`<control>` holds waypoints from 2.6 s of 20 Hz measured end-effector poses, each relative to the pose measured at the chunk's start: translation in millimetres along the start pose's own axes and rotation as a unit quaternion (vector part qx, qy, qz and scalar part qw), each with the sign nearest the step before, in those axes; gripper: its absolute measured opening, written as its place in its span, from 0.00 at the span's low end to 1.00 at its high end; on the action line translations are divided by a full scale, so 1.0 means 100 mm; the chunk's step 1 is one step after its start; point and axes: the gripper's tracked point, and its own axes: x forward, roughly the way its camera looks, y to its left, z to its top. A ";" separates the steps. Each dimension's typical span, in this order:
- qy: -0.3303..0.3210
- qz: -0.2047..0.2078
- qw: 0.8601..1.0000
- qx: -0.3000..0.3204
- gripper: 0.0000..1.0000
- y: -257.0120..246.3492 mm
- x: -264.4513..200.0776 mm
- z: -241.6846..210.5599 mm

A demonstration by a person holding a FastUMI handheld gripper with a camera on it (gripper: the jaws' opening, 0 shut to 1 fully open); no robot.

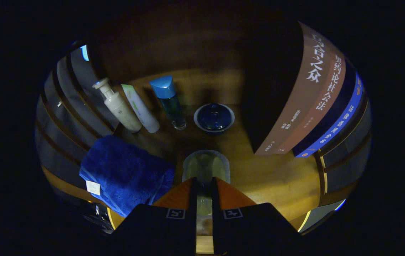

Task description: Pull open the drawer, take out the items inside it, and place them on the countertop above the cabinet.

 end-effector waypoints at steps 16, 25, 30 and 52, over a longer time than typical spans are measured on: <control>-0.102 0.005 0.994 0.024 0.99 0.05 -0.70 -0.61; -0.290 0.036 0.956 0.000 1.00 0.19 -2.03 -1.66; -0.389 0.021 0.921 -0.016 0.99 0.16 -2.42 -2.30; -0.395 -0.010 0.919 0.006 0.96 0.05 -1.41 -3.28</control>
